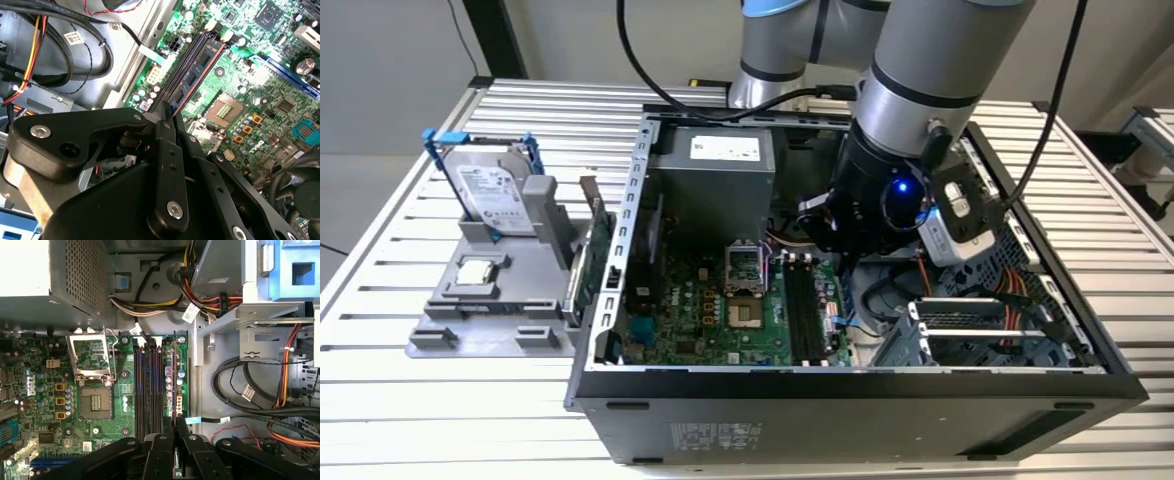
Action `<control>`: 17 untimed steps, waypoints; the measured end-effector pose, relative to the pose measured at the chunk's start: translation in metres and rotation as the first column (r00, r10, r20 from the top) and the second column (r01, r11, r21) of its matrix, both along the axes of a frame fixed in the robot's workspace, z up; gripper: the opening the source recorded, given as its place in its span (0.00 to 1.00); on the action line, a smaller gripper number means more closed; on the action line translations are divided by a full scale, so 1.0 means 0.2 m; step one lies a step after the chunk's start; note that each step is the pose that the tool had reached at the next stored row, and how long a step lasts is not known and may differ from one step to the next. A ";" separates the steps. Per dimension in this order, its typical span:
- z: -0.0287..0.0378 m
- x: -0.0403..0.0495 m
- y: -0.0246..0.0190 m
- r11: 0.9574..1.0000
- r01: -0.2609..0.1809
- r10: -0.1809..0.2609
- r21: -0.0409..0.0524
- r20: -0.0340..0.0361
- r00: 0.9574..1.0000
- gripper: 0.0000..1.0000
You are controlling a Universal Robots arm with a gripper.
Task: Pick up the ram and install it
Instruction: 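Insert the ram into the slot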
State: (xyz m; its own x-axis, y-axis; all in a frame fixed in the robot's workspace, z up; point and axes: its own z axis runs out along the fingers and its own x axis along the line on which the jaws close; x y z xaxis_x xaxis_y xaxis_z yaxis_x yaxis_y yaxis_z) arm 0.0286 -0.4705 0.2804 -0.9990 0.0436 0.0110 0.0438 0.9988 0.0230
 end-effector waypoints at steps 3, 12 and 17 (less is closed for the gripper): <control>-0.004 0.000 0.000 1.000 0.000 0.000 0.000 0.000 1.000 0.00; -0.030 -0.013 0.000 1.000 0.000 0.000 0.000 0.000 1.000 0.00; -0.062 -0.022 0.000 1.000 0.000 0.000 -0.001 0.001 1.000 0.00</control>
State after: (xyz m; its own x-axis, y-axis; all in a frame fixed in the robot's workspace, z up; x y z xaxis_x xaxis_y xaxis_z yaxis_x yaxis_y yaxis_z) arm 0.0241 -0.4705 0.2679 -0.9990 0.0436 0.0102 0.0438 0.9988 0.0221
